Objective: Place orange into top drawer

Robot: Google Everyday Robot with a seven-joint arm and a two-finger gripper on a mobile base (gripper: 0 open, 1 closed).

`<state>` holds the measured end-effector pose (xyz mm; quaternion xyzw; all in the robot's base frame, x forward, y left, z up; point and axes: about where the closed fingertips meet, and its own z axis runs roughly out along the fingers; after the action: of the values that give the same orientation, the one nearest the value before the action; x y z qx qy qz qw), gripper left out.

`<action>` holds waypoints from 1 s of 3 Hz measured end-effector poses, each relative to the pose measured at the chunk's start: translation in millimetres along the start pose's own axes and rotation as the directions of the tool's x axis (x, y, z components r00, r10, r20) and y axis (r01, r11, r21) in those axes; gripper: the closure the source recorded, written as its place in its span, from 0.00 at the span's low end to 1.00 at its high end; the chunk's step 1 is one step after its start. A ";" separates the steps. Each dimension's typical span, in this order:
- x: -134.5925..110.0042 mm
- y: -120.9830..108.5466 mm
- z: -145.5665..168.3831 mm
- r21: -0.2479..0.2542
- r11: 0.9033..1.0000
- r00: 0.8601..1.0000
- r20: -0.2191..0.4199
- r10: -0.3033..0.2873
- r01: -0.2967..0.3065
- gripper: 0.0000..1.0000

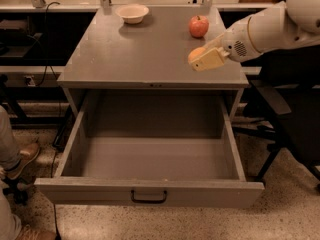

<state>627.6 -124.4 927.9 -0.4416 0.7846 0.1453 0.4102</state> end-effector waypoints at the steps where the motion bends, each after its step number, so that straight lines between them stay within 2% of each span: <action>1: 11.0 17.2 -2.5 -0.065 0.998 0.999 -0.046 -0.012 0.009 1.00; 2: 11.7 16.9 -1.3 -0.063 0.998 0.999 -0.046 -0.008 0.005 1.00; 3: 34.6 34.4 7.7 -0.081 0.996 0.997 -0.063 0.041 -0.046 1.00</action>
Offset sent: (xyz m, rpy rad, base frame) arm -0.0165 -0.0037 -0.0174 -0.0149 0.0786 0.0349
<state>594.2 -120.1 891.7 -0.4452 0.7997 0.1727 0.3640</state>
